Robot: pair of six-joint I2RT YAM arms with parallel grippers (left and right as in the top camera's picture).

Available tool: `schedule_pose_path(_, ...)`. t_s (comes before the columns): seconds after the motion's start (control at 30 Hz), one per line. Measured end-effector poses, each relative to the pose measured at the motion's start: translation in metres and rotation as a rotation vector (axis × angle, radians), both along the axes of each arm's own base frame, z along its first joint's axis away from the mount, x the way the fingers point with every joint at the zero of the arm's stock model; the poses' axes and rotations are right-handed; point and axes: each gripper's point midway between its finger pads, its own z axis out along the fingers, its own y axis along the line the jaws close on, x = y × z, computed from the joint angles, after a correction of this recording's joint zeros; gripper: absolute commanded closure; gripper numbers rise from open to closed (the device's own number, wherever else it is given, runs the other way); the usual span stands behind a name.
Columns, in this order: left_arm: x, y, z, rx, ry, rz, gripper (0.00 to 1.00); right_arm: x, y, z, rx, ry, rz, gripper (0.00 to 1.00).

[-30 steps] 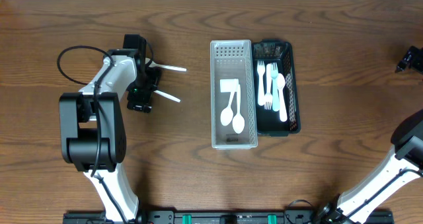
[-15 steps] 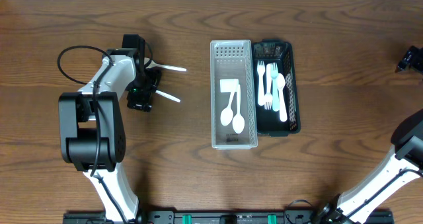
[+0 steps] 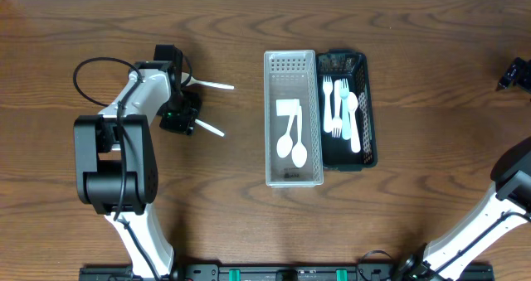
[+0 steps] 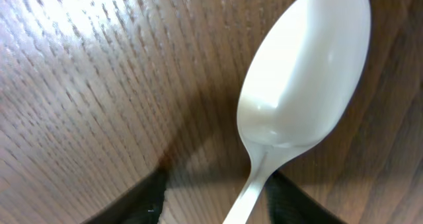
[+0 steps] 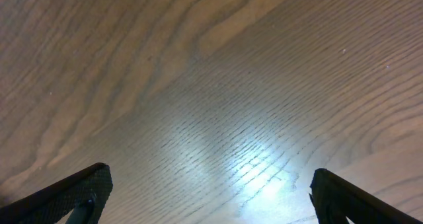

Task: Pack container
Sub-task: 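Lower left gripper and close on the white spoon handle, then carry the spoon right and drop it into the grey basket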

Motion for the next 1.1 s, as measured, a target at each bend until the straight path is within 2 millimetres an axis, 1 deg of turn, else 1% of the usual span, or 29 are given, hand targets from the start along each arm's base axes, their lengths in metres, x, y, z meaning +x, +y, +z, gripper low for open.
schedule_pose_path(0.2,0.0001,-0.0016,-0.0001,-0.009,-0.001,-0.010,0.76,0.0000,0.0000,0.0000,0.000,0.000,0.000,0.01)
schedule_pose_path(0.5,0.0013,-0.0018,0.0003,-0.009,-0.015,-0.096,0.79,-0.0001,0.0001,-0.0002,0.000,0.001,0.000,0.01)
schedule_pose_path(0.57,0.0024,-0.0015,0.0006,-0.006,-0.021,-0.124,0.81,0.0000,0.0000,-0.0002,0.000,0.000,0.000,0.01)
schedule_pose_path(0.6,0.0039,-0.0011,0.0008,-0.002,-0.027,-0.146,0.86,0.0000,0.0000,-0.0002,0.000,0.000,0.000,0.01)
schedule_pose_path(0.73,0.0055,0.0009,0.0009,0.012,-0.037,-0.203,0.89,0.0000,0.0000,0.0000,0.000,0.000,0.000,0.01)
schedule_pose_path(0.8,0.0058,0.0019,0.0009,0.019,-0.040,-0.221,0.94,0.0000,0.0000,0.0000,0.000,0.000,0.000,0.01)
schedule_pose_path(1.1,0.0083,0.0043,0.0021,0.036,-0.057,-0.295,0.94,-0.0001,0.0001,0.0000,0.000,0.000,0.000,0.01)
